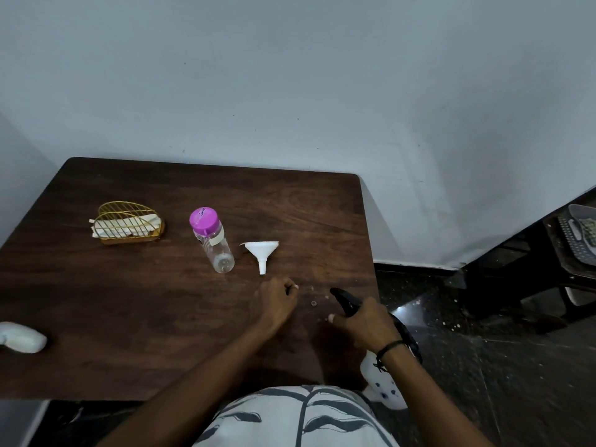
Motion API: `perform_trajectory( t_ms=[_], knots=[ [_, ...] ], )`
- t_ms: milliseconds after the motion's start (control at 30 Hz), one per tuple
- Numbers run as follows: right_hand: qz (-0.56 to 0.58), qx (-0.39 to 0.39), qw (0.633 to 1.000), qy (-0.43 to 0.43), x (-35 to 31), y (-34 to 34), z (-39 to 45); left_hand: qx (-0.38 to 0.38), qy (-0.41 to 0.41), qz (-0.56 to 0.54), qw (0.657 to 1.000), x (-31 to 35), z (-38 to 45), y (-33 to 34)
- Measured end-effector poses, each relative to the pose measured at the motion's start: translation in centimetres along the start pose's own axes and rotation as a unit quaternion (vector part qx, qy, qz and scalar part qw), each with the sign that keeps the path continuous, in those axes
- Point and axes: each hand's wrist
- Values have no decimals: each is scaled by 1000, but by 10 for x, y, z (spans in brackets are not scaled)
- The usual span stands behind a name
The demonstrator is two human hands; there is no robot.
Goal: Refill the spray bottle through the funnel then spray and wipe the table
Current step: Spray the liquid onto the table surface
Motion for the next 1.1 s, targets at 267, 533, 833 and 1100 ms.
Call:
perform_trajectory(
  t_ms=[267, 533, 833, 1100],
  knots=[
    [-17, -11, 1000, -20, 7, -1, -7, 8, 0, 8, 1000, -1, -2, 0],
    [12, -24, 1000, -5, 19, 1, -13, 12, 6, 6, 1000, 2, -4, 1],
    [10, -7, 1000, 9, 20, 3, -11, -2, 2, 7, 1000, 7, -8, 0],
    [120, 31, 992, -19, 19, -14, -7, -4, -6, -3, 1000, 10, -6, -3]
  ],
)
Point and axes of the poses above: each hand's wrist, its own z-axis towards the middle knuckle, its own y-axis out of the palm, x = y × z, and after that the axes turned 10 degrees about -y, right-handed
